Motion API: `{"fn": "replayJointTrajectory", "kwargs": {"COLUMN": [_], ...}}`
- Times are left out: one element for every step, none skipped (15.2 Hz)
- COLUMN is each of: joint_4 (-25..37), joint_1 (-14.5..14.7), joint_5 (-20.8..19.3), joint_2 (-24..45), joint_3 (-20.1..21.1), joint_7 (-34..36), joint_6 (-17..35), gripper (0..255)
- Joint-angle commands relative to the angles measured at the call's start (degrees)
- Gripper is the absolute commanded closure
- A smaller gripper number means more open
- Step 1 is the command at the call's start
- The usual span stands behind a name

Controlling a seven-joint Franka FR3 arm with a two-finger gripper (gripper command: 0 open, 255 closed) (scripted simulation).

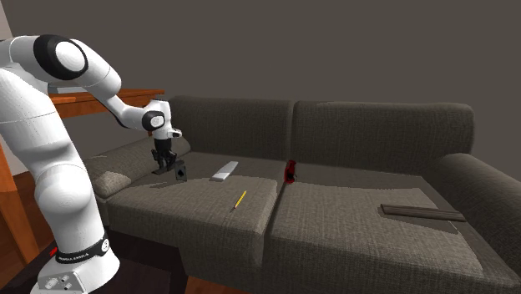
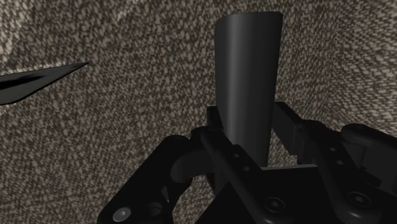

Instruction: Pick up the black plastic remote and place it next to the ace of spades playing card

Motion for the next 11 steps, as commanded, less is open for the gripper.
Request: {"fn": "replayJointTrajectory", "kwargs": {"joint_4": [-0.02,-0.02,-0.02,-0.02,-0.02,-0.03,-0.03,-0.03,-0.03,-0.03,0.70], "joint_1": [-0.01,-0.01,-0.01,-0.01,-0.01,-0.01,-0.01,-0.01,-0.01,-0.01,0.10], "joint_5": [-0.02,-0.02,-0.02,-0.02,-0.02,-0.02,-0.02,-0.02,-0.02,-0.02,0.86], "joint_2": [0.04,0.04,0.04,0.04,0.04,0.04,0.04,0.04,0.04,0.04,-1.68], "joint_3": [0.01,0.01,0.01,0.01,0.01,0.01,0.01,0.01,0.01,0.01,-0.45], "joint_7": [0.01,0.01,0.01,0.01,0.01,0.01,0.01,0.01,0.01,0.01,-0.71], "joint_6": [0.09,0.09,0.09,0.09,0.09,0.09,0.09,0.09,0.09,0.09,-2.19], "gripper": [255,255,255,255,0,0,0,0,0,0,0]}}
